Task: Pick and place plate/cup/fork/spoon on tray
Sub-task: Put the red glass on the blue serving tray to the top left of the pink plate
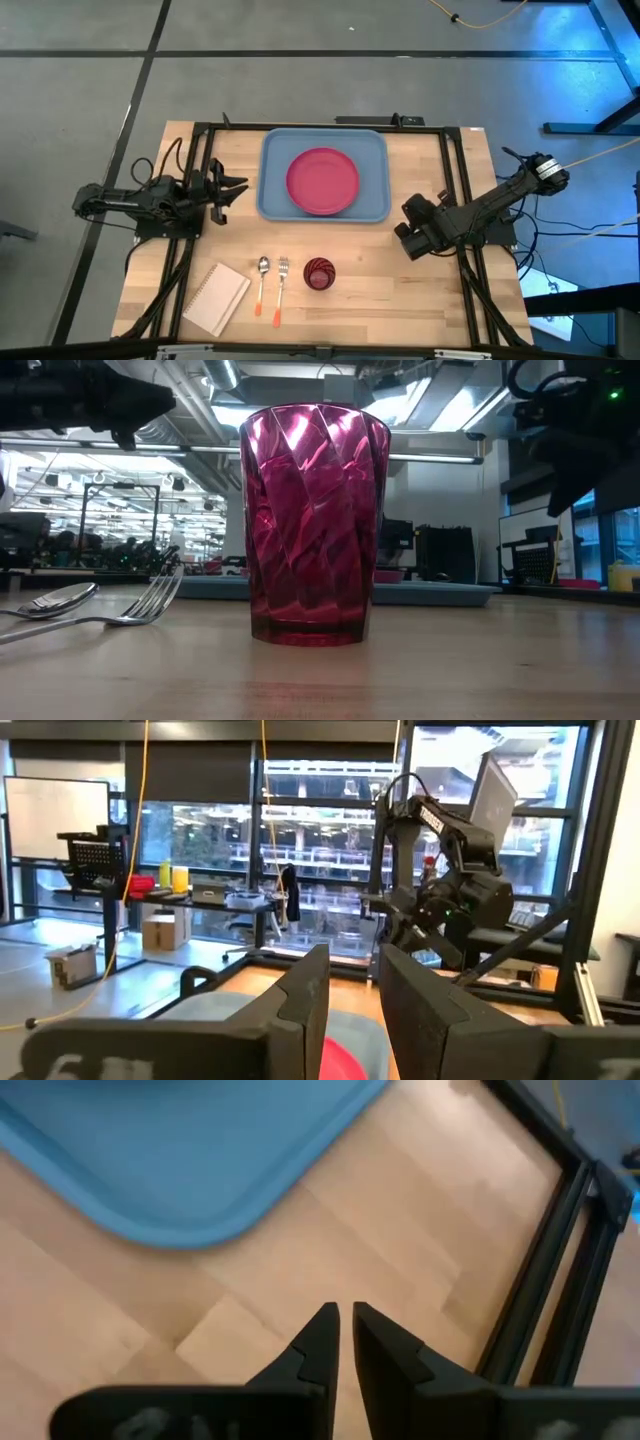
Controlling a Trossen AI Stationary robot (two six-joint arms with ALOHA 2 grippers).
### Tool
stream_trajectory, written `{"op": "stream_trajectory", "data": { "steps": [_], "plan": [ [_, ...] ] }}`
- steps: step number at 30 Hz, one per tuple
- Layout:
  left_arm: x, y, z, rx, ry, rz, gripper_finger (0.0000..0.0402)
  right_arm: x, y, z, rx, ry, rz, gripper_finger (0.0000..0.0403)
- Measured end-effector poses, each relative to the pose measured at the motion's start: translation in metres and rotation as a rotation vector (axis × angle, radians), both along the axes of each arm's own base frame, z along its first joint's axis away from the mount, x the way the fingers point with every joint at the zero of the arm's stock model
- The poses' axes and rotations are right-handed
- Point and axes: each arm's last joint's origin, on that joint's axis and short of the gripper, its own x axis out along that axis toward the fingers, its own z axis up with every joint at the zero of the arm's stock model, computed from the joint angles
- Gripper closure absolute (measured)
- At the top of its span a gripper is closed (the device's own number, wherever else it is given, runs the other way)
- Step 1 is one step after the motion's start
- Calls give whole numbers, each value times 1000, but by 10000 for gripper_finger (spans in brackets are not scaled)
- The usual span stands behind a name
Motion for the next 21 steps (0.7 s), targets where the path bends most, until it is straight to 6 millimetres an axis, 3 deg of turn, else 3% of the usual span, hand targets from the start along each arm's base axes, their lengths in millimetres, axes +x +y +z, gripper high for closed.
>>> {"op": "stream_trajectory", "data": {
  "steps": [15,21],
  "plan": [
    [4,1,-3,-3,46,43,319,0,0,0,-3,4,13,364],
    [4,1,-3,99,69,79,319,0,0,0,-4,4,14,364]
  ]
}}
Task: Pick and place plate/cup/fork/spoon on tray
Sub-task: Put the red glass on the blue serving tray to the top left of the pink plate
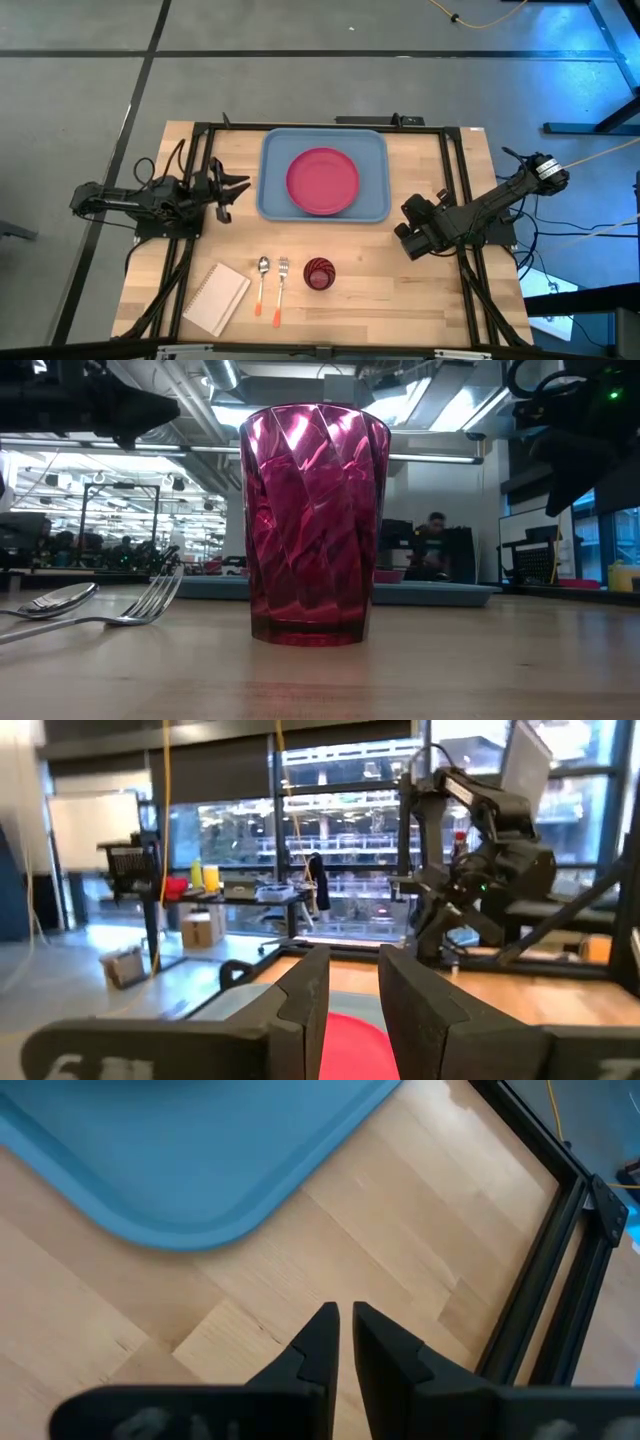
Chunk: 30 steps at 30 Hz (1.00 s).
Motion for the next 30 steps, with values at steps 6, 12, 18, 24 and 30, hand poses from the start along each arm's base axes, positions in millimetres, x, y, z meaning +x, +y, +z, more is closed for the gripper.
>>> {"op": "stream_trajectory", "data": {
  "steps": [6,12,18,24,30],
  "plan": [
    [6,-2,6,-22,-58,-81,319,0,0,0,-1,3,4,364],
    [33,-5,32,-38,30,-121,319,0,0,0,-1,5,5,363],
    [96,-17,69,99,291,-238,319,0,0,0,-1,5,5,363],
    [150,-19,84,135,592,-233,319,1,-1,1,-50,-15,20,363],
    [183,-25,94,25,689,-255,319,1,-2,2,-93,-31,37,363]
  ]
}}
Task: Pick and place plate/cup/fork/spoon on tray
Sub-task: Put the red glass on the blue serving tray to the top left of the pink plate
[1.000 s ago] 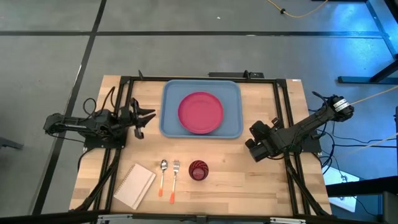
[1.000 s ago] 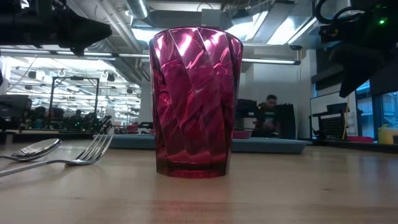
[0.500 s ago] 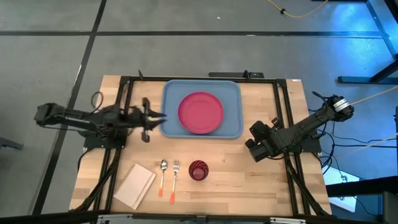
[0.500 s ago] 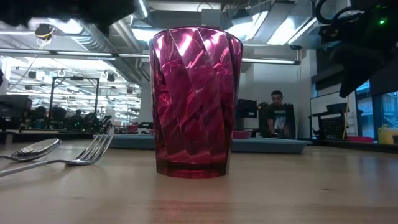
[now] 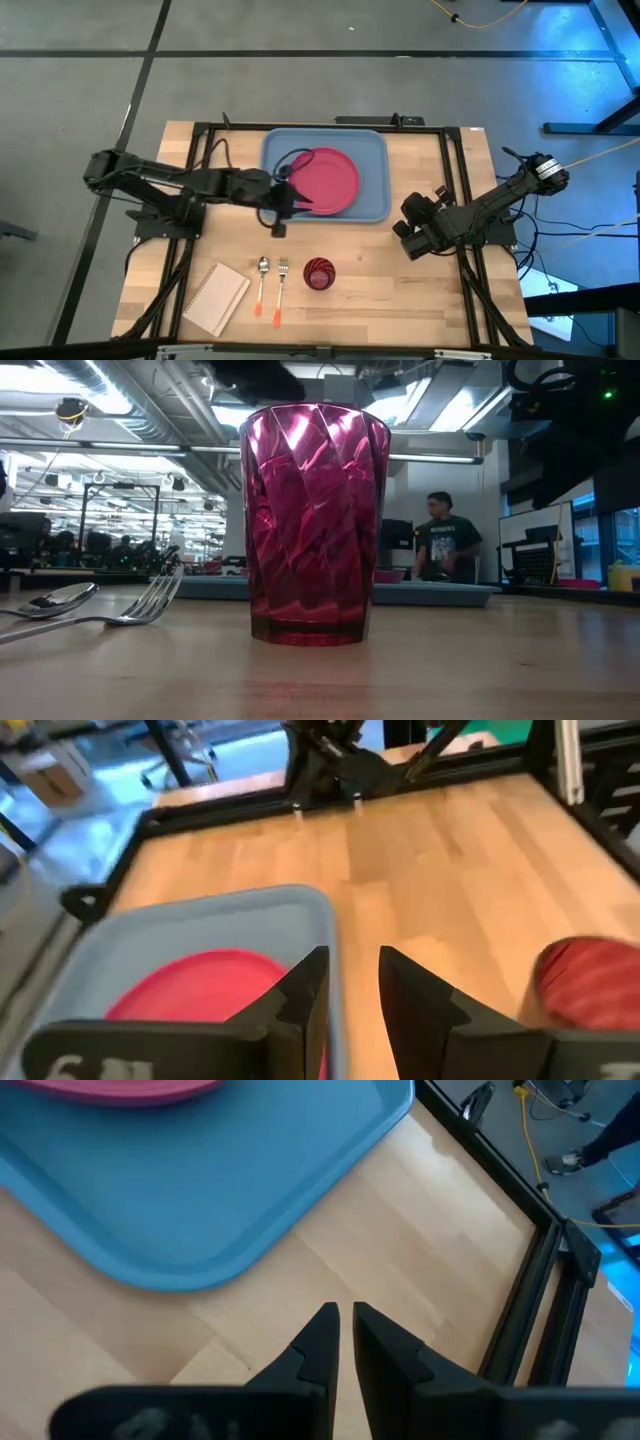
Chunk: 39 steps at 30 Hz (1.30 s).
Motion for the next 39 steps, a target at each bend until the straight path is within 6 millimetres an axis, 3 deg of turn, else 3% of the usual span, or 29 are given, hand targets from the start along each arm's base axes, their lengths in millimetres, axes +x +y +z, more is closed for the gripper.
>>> {"op": "stream_trajectory", "data": {
  "steps": [7,14,19,30,39],
  "plan": [
    [31,-22,-18,-95,195,-13,319,0,0,0,-20,8,22,363],
    [49,-51,-12,-94,275,-69,319,1,-1,1,-41,13,43,363],
    [55,-62,-12,-155,279,-66,319,1,0,1,-39,13,43,363],
    [71,-76,-53,-300,430,-34,319,1,0,0,-28,13,41,363],
    [69,-83,-54,-352,451,-43,319,1,0,0,-27,12,41,363]
  ]
}}
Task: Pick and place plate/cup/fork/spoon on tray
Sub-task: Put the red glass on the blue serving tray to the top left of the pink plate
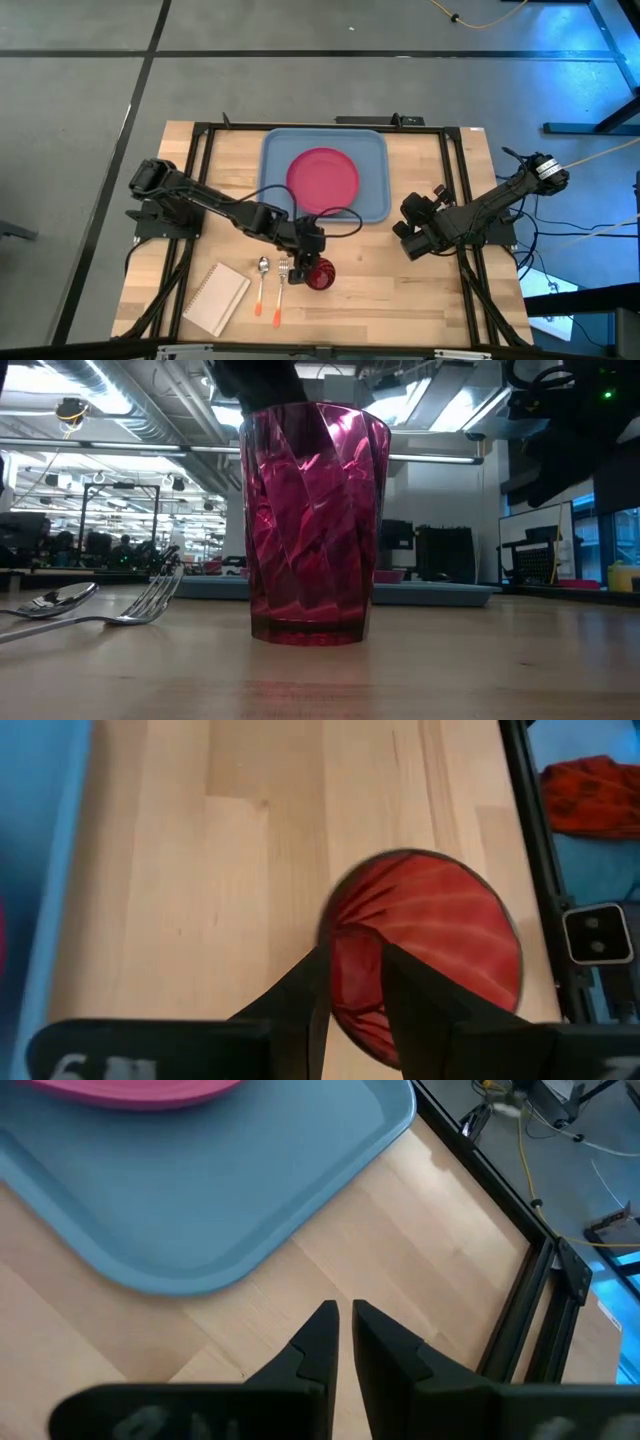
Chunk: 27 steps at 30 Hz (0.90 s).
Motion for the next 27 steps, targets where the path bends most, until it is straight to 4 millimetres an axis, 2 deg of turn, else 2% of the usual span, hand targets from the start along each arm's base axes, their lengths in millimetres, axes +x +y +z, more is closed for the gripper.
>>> {"op": "stream_trajectory", "data": {
  "steps": [10,15,23,27],
  "plan": [
    [0,-4,-13,31,54,7,319,0,0,0,2,-4,0,363],
    [2,-4,-10,43,31,15,319,0,0,0,2,-4,0,363],
    [7,-4,7,112,-14,14,319,0,0,0,3,-5,0,364],
    [4,-2,8,141,31,28,319,0,1,0,3,-6,4,364]
  ]
}}
